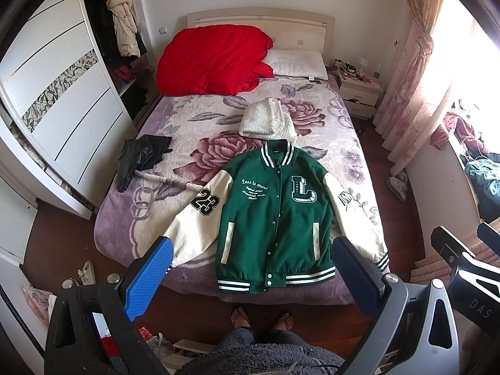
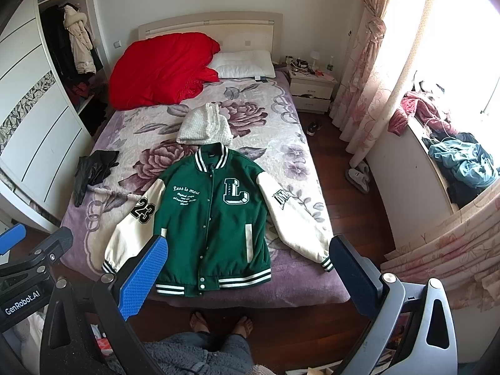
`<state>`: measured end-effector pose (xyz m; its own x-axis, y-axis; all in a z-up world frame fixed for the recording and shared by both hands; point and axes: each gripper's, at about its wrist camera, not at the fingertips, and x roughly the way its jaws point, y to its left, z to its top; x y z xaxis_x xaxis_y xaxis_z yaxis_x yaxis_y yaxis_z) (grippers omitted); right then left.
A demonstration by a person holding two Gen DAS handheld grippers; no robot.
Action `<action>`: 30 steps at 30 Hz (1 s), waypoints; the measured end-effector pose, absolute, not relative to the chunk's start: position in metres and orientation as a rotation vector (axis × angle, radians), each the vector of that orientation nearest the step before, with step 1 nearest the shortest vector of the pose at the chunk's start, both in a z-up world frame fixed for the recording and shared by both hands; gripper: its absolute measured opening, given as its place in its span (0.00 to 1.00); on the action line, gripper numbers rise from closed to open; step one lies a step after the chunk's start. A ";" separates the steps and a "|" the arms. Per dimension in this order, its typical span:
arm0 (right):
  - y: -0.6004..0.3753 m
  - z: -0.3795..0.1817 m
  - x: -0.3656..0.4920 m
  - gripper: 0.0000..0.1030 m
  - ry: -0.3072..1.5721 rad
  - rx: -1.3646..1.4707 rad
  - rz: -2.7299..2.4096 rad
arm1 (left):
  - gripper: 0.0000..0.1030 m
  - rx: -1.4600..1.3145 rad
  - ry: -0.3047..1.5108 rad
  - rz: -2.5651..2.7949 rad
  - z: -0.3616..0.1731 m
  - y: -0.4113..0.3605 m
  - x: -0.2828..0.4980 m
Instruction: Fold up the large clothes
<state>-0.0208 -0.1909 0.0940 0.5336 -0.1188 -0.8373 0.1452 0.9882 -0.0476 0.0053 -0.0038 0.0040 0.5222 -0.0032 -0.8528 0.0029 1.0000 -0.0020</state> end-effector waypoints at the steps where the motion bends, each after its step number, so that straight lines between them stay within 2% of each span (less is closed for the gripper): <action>1: -0.191 0.094 -0.021 1.00 0.996 0.029 -0.156 | 1.00 -0.001 1.022 -0.004 0.004 -0.004 0.005; 30: -0.181 0.091 -0.015 1.00 0.994 0.018 -0.152 | 1.00 0.003 1.028 -0.002 0.014 0.003 0.017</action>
